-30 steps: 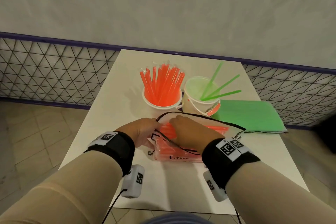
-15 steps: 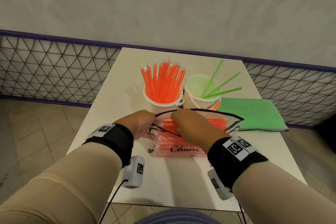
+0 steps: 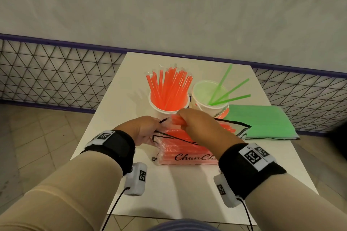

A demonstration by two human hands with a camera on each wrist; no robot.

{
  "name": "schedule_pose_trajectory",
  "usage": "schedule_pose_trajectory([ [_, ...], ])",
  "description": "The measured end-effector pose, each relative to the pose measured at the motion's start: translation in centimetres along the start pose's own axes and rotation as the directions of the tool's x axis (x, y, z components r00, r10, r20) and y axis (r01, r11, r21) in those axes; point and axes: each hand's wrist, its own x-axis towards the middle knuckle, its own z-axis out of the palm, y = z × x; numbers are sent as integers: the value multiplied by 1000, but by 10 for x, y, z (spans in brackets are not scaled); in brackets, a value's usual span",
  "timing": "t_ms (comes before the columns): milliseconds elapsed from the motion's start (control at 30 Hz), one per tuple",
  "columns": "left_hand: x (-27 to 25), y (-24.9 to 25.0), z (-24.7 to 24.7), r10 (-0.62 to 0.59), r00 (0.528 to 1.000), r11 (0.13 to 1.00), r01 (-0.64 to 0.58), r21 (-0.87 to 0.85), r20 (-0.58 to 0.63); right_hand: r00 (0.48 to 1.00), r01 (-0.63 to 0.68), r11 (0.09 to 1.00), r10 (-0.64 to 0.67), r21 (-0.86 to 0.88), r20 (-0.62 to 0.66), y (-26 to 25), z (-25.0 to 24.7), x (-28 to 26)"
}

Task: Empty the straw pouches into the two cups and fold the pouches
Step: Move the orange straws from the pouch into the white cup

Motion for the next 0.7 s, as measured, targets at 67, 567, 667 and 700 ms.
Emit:
schedule_pose_trajectory([
  [67, 0, 0, -5, -9, 1000, 1000, 9, -14, 13, 998, -62, 992, 63, 112, -9, -6, -22, 5],
  [567, 14, 26, -10, 488, 789, 869, -399, 293, -373, 762, 295, 288, 504, 911, -406, -43, -107, 59],
  [667, 14, 23, -6, 486, 787, 869, -390, 305, -380, 771, 217, 288, 535, 933, -345, -39, -69, 70],
  [700, 14, 22, -6, 475, 791, 874, -374, 309, -386, 778, 168, 327, 535, 930, -329, -37, -56, 72],
])
